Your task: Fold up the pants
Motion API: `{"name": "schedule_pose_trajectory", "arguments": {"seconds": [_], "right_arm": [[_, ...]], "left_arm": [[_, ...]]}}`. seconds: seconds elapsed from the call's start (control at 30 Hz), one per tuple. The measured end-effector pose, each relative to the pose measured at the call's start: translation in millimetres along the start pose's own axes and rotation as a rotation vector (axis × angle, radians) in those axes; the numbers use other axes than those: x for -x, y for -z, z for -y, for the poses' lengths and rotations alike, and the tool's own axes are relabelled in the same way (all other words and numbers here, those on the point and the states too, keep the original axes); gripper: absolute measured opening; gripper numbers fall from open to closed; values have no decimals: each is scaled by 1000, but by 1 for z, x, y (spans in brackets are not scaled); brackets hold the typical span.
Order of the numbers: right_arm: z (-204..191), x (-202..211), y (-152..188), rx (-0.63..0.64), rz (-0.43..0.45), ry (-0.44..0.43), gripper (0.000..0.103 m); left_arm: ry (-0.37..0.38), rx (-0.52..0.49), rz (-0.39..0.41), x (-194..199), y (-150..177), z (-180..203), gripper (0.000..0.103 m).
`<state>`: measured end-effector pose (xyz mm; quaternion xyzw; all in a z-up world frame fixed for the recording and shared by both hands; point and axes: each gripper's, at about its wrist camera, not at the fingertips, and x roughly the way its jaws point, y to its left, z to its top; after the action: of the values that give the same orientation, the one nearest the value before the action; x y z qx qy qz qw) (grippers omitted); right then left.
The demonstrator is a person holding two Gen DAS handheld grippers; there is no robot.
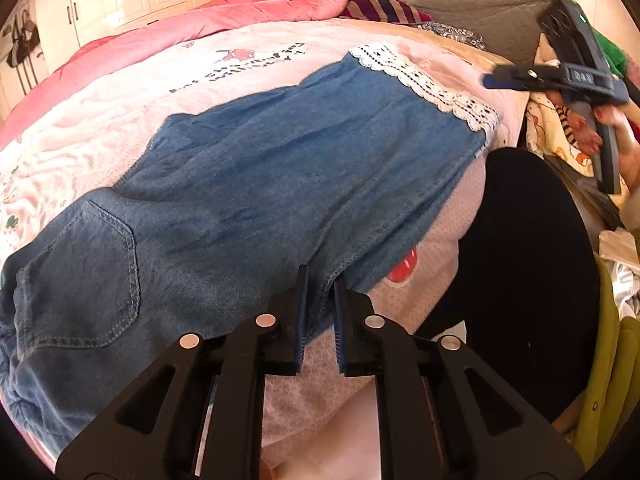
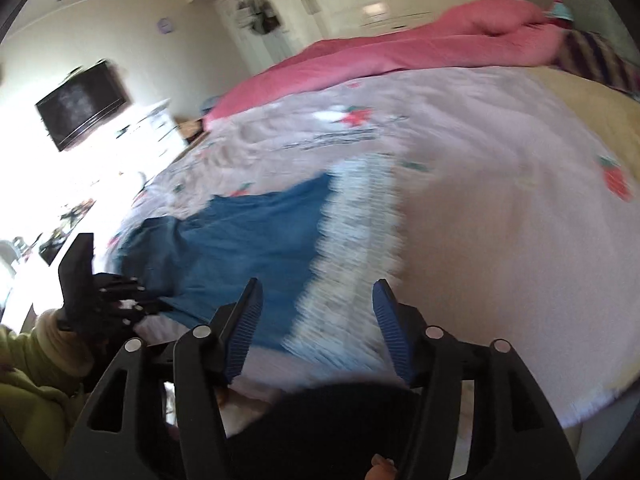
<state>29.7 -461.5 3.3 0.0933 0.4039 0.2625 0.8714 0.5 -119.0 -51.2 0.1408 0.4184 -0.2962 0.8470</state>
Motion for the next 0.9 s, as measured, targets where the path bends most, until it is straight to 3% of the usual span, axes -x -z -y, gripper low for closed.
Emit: {"name": "schedule_pose_trajectory", "arguments": {"seconds": [0.1,0.2,0.23,0.3,0.4,0.5,0.7,0.73,0.8,0.83,0.87,0.9], "right_arm": [[-3,-37,-9,-19,-131,85,62],[-24,-37,-32,9,-66,43,62],[-40,-40,-45,51,-44,15,62],[-74,-58,-68,146,-52,-29,62],[-111,-105,-94,250,-125,-54,62],[-129,-151,-114,281,-198,-65,62],[-147,-238,-144,255,-330,-59,60],[-147,-247,-145,253,-362,-62,57],[-148,-263,-141,254,-427,-60,40],[-150,-273,-137,255,-471,-59,12],[-150,-279,-135,249,-493,-64,3],[-152,-281,-135,253,-487,-54,3]], "left_arm": [[21,-8,-11,1,6,1,10],[65,-7,-14,6,10,3,25],[83,-16,-2,13,9,5,33],[96,-22,42,29,6,6,38],[27,-1,109,50,-3,-6,55],[-136,63,112,60,-6,-37,56],[-264,274,27,54,18,-103,56],[-280,295,7,53,26,-110,56],[-266,347,-21,49,42,-125,55],[-252,358,-16,49,46,-127,54],[-248,358,-10,49,47,-127,54],[-250,348,-5,49,48,-126,54]]}}
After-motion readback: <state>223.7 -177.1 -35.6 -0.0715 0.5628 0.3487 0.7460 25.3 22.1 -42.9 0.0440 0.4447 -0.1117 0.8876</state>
